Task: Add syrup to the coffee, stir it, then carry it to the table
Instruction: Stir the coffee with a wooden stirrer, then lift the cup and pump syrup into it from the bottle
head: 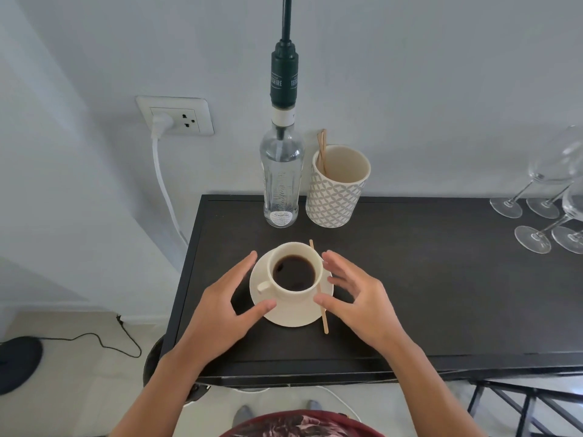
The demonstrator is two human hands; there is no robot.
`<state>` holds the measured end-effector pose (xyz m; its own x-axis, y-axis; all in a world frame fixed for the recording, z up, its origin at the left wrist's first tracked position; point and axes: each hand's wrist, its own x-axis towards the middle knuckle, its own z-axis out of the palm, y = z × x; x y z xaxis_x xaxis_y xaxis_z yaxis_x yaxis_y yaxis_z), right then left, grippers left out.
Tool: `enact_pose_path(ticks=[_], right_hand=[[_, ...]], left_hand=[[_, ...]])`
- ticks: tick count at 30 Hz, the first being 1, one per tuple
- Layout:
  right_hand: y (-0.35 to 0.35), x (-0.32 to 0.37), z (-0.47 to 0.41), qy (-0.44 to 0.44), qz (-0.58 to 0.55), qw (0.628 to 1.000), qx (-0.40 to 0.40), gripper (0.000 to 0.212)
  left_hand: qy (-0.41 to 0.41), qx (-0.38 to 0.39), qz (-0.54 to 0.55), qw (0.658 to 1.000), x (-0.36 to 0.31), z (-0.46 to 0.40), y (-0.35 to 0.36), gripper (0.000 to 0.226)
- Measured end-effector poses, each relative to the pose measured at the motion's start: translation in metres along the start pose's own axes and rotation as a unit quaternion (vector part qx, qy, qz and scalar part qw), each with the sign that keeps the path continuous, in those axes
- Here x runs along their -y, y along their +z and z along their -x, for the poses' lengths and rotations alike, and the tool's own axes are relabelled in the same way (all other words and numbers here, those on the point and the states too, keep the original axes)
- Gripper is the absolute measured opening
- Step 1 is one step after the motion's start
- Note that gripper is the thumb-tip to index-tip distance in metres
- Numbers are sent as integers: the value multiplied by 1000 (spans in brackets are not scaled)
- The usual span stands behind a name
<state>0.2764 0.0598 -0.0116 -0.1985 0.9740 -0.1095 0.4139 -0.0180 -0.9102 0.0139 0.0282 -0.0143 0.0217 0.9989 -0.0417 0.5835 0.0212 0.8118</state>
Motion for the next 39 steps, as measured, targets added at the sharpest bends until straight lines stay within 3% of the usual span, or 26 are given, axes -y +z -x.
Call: enact_pose_path(ticks=[5,14,25,32,39], right_hand=[[1,0,-7,-11,-21,999,21,88],[8,2,-12,-61,-33,997,42,79],[4,25,-14,-119,-11,993,-16,67],[-14,76,-30,-173,-33,983,-51,61],[-28,123,-55,-225,-16,970,-89,60]], left_hand=[[-1,15,24,1000,-6,-7,4,84],[39,36,57,997,-17,-12,17,80],[90,-41,74,992,-36,-19,17,71],[102,-83,158,979,-67,-40,-6,76],[138,-85,150,975,-93,-72,-42,93]])
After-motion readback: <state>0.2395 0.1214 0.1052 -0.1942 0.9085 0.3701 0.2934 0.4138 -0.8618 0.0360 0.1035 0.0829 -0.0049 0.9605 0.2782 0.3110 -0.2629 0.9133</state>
